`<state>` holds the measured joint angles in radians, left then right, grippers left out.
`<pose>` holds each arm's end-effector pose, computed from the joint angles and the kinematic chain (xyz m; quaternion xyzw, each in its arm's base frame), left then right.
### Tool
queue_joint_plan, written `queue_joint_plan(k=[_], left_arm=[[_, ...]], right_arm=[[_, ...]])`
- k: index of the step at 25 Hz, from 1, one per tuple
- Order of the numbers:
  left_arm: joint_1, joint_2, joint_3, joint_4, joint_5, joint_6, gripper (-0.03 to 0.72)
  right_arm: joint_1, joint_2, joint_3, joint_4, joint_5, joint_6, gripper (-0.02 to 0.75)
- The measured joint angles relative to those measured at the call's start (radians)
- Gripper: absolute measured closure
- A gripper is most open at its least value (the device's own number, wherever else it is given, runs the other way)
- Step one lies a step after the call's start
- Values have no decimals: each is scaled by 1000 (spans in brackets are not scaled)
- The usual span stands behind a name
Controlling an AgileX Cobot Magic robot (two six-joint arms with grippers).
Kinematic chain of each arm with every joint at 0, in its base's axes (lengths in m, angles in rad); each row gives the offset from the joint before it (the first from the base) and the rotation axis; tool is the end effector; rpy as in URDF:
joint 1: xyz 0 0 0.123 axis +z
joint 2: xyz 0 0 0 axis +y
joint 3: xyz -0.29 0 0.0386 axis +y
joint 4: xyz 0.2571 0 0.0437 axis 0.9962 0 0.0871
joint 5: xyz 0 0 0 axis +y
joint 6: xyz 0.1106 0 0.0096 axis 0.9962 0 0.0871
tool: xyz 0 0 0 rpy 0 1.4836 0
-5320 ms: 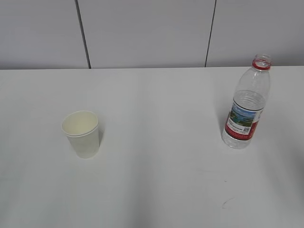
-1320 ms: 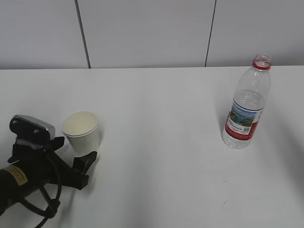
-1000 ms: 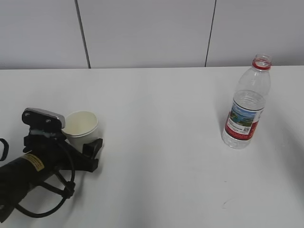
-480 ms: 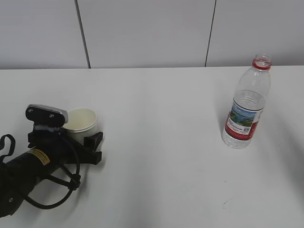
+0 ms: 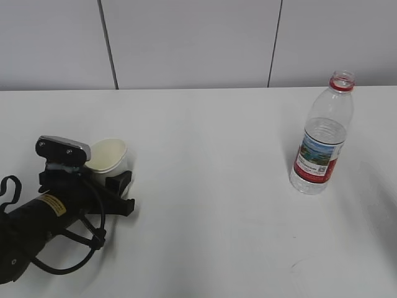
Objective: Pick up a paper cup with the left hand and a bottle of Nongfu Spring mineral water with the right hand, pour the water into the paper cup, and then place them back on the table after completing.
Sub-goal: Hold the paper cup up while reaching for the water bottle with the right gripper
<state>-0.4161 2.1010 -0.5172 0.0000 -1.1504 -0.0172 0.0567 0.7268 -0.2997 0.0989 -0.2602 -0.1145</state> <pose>0.2970 -0.1312 0.0583 0.1621 0.8021 -0.1235 0.5613 0.1715 0.0069 0.2688 -0.0192 0.7349 0.0035 0.6779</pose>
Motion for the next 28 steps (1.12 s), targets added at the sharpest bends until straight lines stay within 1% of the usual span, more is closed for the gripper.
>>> queue_joint_plan(k=[3,8,11,13,16,24,26,28], left_arm=[[0,0,0,12,0,0,314],[0,0,0,26,0,0,316],[0,0,0,32,0,0,317],[0,0,0,36,0,0,318],[0,0,0,44,0,0,318],[0,0,0,47,0,0,318],[0,0,0,48,0,0,318],[0,0,0,48,-1,0,319]], right_arm=[[0,44,33,0,-37,0,169],[0,151,40,0,-111,28,169],[0,241,41,-32,-173,63,169],[0,308,60,-80,-268,126,169],[0,424,100,-145,-451,189,169],[0,763,119,-167,-800,210,169],[0,837,119,-170,-855,210,169],[0,897,119,-180,-865,211,169]])
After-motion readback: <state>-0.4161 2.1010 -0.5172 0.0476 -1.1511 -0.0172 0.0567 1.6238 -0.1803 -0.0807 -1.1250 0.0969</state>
